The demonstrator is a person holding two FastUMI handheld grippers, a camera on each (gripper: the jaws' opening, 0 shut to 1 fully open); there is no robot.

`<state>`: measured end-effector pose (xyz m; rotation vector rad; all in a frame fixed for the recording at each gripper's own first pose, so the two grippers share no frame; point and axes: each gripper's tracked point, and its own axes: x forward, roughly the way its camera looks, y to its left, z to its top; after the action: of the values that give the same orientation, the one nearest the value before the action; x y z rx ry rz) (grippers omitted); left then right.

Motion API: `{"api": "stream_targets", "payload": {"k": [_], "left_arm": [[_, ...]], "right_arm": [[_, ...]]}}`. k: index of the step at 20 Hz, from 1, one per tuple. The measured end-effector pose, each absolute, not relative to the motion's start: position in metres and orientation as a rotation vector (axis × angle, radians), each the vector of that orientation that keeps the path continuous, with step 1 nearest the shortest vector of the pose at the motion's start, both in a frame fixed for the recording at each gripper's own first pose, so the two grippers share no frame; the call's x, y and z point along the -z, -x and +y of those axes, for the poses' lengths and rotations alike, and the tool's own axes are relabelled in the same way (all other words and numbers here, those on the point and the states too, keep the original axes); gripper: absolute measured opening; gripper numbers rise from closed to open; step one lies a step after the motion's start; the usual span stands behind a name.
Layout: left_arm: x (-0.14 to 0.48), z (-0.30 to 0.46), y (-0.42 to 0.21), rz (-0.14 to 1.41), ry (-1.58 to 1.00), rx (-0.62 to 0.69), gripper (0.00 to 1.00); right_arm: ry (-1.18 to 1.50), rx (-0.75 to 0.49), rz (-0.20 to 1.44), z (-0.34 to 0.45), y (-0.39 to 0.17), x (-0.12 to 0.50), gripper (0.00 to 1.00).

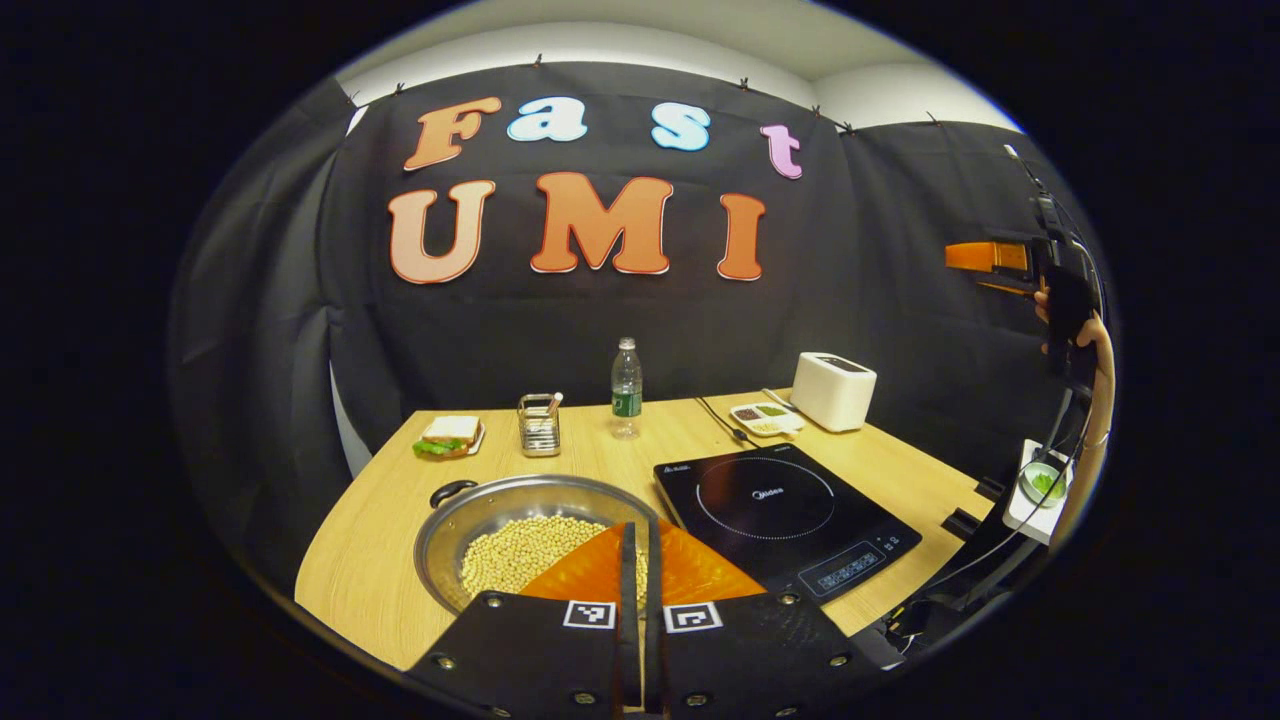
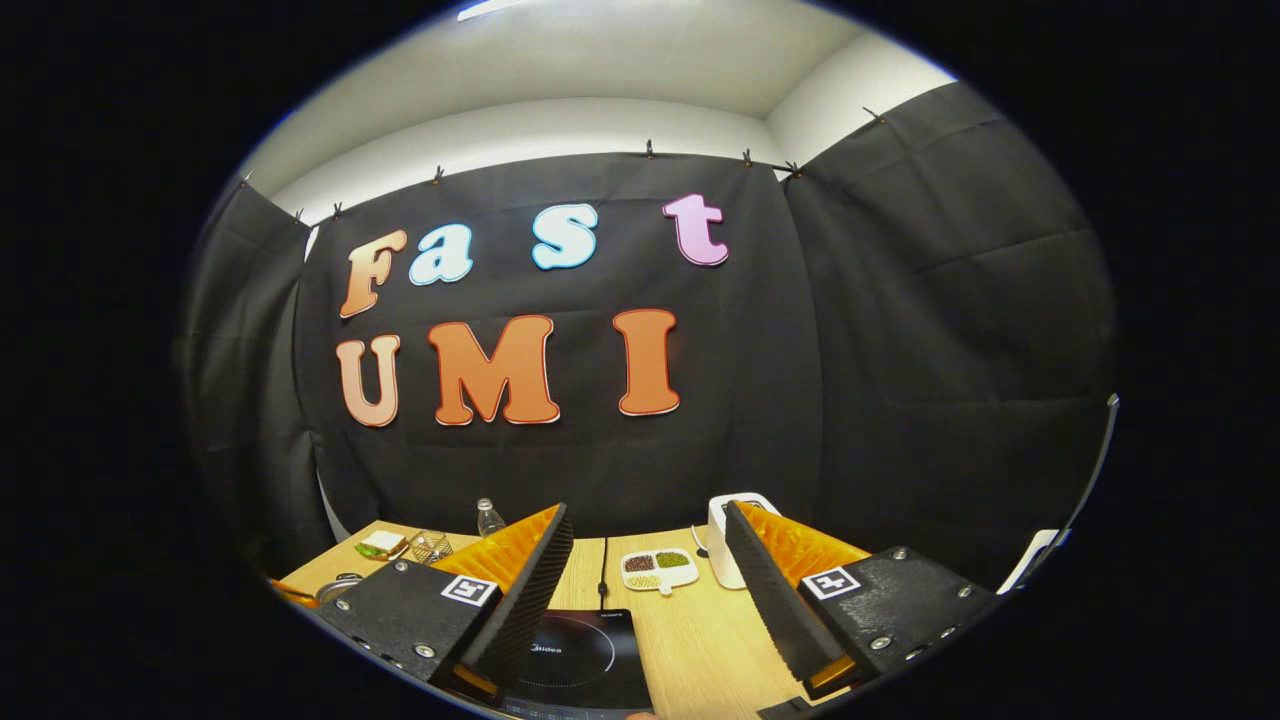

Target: First push the handle of the pot to place it horizontally, then grasp the pot with both hands and set it on the induction cooktop.

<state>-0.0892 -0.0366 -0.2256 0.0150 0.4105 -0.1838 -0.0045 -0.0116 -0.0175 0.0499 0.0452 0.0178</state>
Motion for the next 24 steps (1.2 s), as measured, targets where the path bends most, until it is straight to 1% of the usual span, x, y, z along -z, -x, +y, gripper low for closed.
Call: {"api": "stream_targets", "payload": {"k": [8, 9, 10, 12, 13, 14, 20, 24], "left_arm": [[0.287, -0.043, 0.124, 0.547, 0.043, 0.207, 0.03], [0.295, -0.043, 0.126, 0.568, 0.05, 0.204, 0.03], [0.307, -0.043, 0.131, 0.596, 0.056, 0.205, 0.03], [0.323, -0.045, 0.138, 0.635, 0.059, 0.206, 0.04], [0.329, -0.044, 0.14, 0.649, 0.058, 0.205, 0.03], [0.333, -0.044, 0.143, 0.663, 0.06, 0.205, 0.03], [0.372, -0.037, 0.147, 0.751, 0.059, 0.185, 0.03], [0.387, -0.034, 0.138, 0.781, 0.068, 0.157, 0.04]], "right_arm": [[-0.042, -0.027, 0.061, -0.011, 0.005, 0.027, 0.95], [-0.04, -0.028, 0.065, -0.011, 0.005, 0.029, 1.0], [-0.038, -0.03, 0.069, -0.011, 0.006, 0.03, 0.95], [-0.038, -0.032, 0.074, -0.01, 0.005, 0.032, 0.95], [-0.038, -0.031, 0.075, -0.011, 0.005, 0.033, 1.0], [-0.038, -0.03, 0.075, -0.011, 0.005, 0.033, 0.95], [-0.037, -0.031, 0.095, -0.01, 0.005, 0.042, 0.95], [-0.041, -0.032, 0.105, -0.01, 0.005, 0.047, 0.95]]}}
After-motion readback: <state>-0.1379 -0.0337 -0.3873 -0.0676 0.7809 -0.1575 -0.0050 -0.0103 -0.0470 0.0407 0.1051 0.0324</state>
